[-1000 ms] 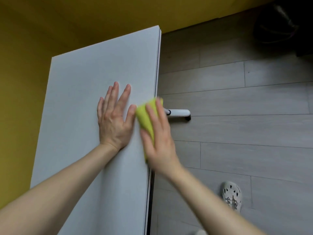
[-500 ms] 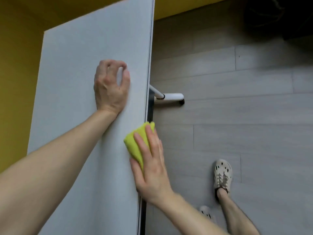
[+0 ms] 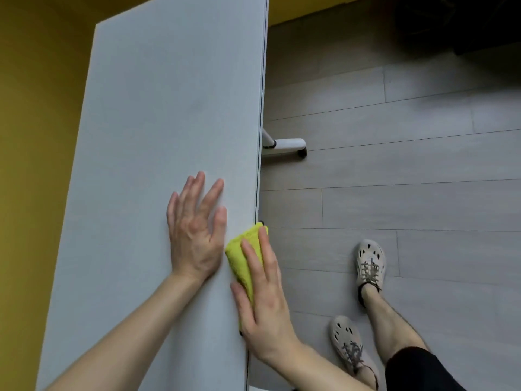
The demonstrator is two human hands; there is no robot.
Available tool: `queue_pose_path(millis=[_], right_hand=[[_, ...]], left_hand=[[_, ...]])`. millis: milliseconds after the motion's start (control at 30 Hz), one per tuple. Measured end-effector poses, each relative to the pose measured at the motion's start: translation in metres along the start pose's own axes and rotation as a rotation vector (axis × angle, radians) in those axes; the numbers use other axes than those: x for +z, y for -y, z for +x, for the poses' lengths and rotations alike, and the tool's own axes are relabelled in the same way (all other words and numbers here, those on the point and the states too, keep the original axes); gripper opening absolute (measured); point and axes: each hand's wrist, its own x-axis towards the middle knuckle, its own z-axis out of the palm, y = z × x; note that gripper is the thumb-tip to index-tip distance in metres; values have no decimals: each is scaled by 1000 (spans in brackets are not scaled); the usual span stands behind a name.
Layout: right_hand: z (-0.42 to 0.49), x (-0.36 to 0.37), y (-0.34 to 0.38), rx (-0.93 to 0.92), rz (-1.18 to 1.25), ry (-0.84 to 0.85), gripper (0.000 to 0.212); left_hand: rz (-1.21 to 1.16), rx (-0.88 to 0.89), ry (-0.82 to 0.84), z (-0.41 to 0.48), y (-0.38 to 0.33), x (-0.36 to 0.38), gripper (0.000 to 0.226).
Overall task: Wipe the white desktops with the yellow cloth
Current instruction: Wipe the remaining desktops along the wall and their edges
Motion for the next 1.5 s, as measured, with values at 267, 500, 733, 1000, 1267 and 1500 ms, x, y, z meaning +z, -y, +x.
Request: queue_pose_path(millis=[267, 500, 733, 1000, 1267, 1500], right_hand=[[226, -31, -24, 13, -81, -118, 65], [93, -2, -15, -18, -80, -174, 63], [69, -7, -8, 4, -83, -29, 66], [249, -25, -37, -19, -112, -158, 63], [-10, -14, -18, -19, -49, 188, 69], [256, -40, -42, -30, -103, -35, 65]], left_hand=[[20, -12, -57, 3, -1, 4, 50], [15, -7, -62, 4, 0, 5, 50], [12, 9, -60, 1, 0, 4, 49], [16, -16, -54, 1, -3, 0, 49], [17, 5, -38, -2, -2, 1, 49], [17, 1, -39, 0, -1, 1, 50]])
